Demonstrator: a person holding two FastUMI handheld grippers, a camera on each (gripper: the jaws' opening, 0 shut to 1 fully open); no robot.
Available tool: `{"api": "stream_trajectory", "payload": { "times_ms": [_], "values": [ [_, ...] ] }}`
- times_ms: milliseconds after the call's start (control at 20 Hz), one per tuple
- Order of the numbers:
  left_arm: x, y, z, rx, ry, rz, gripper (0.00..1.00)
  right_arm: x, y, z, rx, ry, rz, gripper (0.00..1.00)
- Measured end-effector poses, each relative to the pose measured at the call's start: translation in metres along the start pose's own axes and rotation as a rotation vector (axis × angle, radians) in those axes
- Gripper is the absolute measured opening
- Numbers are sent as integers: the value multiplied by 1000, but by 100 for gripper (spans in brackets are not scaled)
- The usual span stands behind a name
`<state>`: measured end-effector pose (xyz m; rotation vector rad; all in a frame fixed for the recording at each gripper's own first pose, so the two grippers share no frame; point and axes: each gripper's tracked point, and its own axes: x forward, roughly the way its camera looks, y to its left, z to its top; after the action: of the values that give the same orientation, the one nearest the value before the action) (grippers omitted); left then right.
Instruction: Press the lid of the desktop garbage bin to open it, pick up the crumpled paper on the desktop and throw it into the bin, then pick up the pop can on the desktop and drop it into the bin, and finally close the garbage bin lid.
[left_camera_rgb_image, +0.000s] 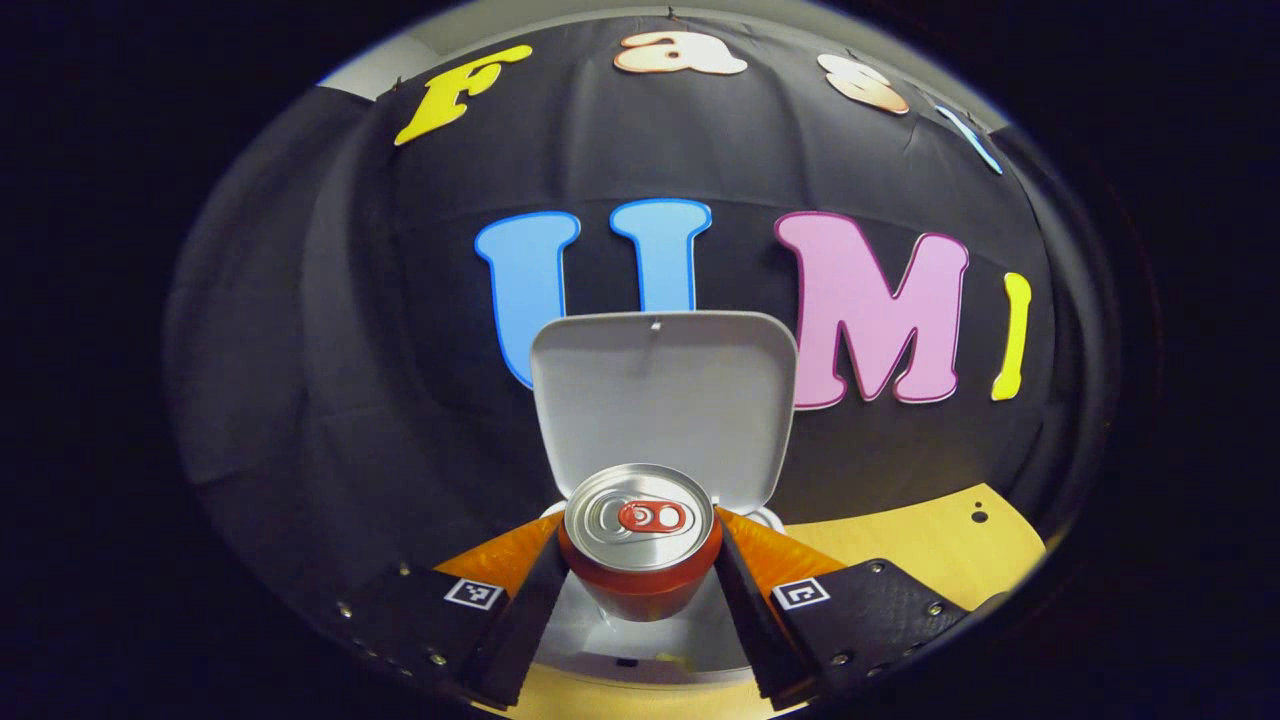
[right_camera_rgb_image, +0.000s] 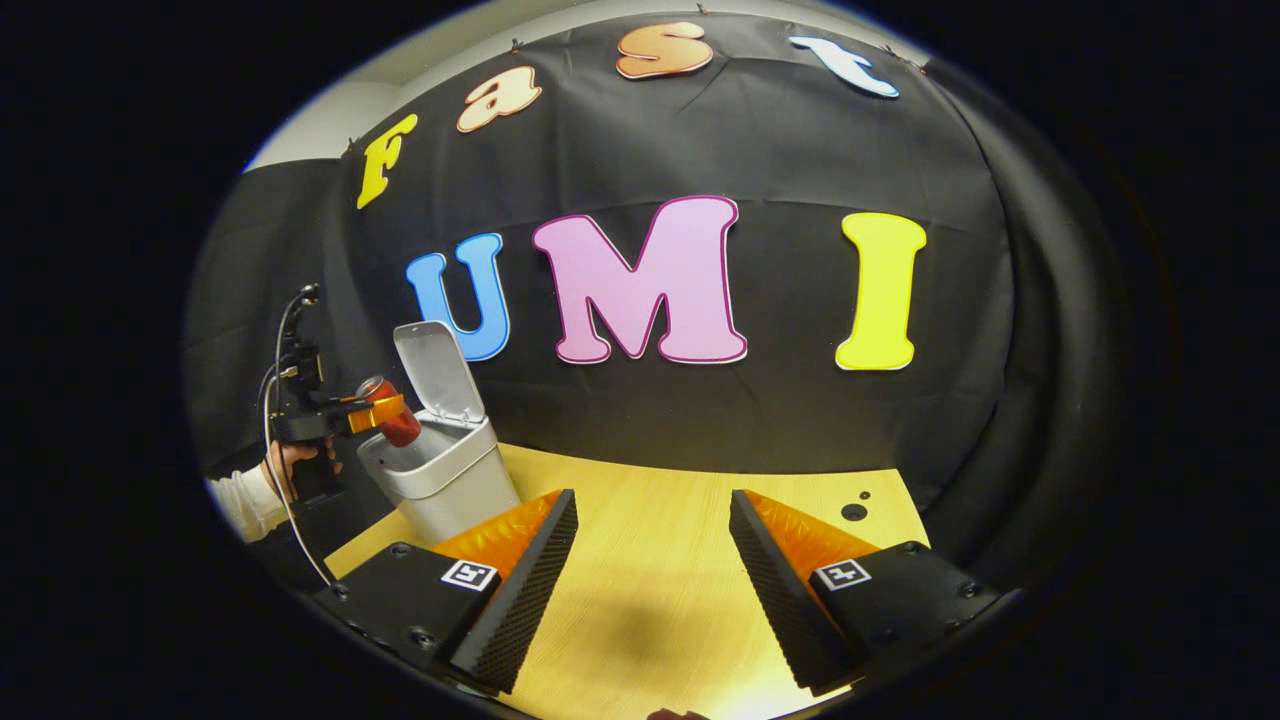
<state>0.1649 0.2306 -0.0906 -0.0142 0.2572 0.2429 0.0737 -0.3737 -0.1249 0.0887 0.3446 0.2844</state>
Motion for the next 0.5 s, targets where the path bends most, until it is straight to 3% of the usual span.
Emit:
{"api": "stream_trajectory", "payload": {
  "times_ms": [250, 500],
  "values": [
    [0, 4, -15, -50, 19, 14, 85, 1, 0, -5, 22, 13, -5, 99],
    [-1, 1, -1, -12, -19, 9, 85, -1, -1, -4, 27, 10, -7, 99]
  ]
}}
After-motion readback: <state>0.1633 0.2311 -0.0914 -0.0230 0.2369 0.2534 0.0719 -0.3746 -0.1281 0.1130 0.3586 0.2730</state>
